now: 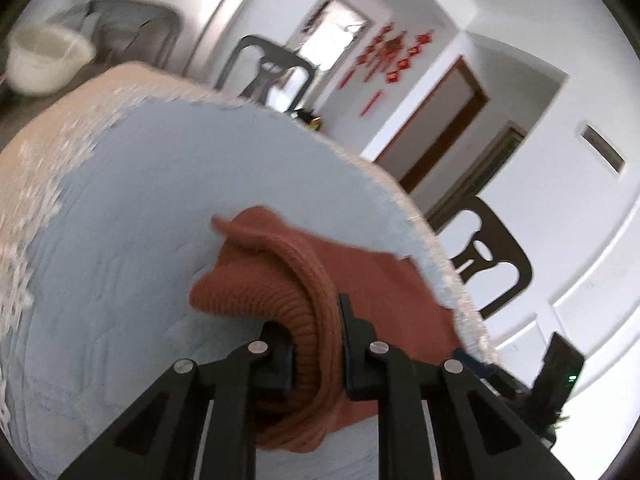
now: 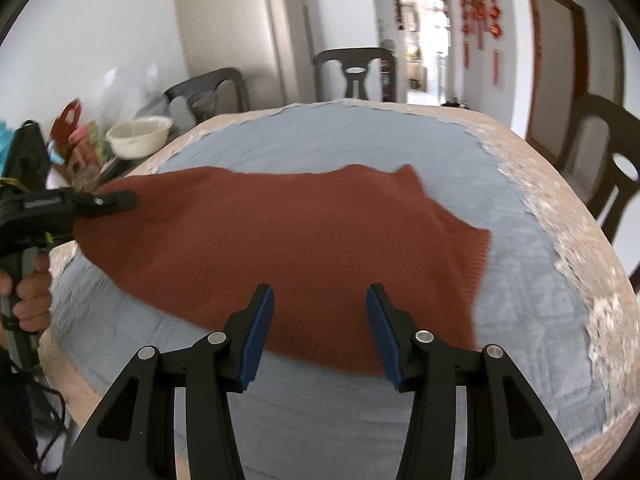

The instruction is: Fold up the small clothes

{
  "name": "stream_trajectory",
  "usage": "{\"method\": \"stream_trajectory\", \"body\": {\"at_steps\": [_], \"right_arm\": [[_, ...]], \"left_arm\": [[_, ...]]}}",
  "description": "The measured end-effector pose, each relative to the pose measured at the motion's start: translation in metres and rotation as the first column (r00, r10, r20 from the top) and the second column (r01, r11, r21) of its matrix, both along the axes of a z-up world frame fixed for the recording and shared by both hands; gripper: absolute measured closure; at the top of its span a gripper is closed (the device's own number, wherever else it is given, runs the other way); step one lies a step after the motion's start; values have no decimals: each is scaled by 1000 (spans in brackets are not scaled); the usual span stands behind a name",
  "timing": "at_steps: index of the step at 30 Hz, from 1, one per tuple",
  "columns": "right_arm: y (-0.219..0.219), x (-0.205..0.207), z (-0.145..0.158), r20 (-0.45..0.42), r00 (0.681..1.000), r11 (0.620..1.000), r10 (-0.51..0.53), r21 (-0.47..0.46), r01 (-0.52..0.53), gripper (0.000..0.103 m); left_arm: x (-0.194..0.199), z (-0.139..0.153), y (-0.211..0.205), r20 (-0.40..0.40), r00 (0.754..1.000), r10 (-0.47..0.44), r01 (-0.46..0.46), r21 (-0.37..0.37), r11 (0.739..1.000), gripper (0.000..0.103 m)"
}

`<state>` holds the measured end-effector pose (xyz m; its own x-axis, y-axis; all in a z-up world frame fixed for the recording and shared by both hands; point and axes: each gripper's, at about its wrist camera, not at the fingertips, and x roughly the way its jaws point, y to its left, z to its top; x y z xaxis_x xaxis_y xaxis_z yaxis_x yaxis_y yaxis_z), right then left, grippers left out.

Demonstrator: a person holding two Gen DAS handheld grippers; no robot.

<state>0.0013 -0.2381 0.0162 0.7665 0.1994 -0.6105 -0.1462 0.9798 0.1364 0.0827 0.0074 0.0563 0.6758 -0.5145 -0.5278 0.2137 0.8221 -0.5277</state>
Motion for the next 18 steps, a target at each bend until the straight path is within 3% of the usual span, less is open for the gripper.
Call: {"method": "stream_trajectory", "body": {"at_steps": [7,14,16,18], "right_arm": [[-16,-13,10,44,999,999,-17,50,15,54],[-40,-23,13,47,997,994,-53,97,48,54],[-48,-26,13,46,997,991,-54,127,48,54],[-53,-28,12,50,998,981,-36,192,26,54]], "left_arm": [[16,36,-76,66,983,-169,169,8,986,85],[36,0,-148,-62,938,-340,335,-76,939,84],[28,3,-148,-32,929,-370,365,-108,925,78],[15,16,-137,30,931,-364,365,-110,924,65]]}}
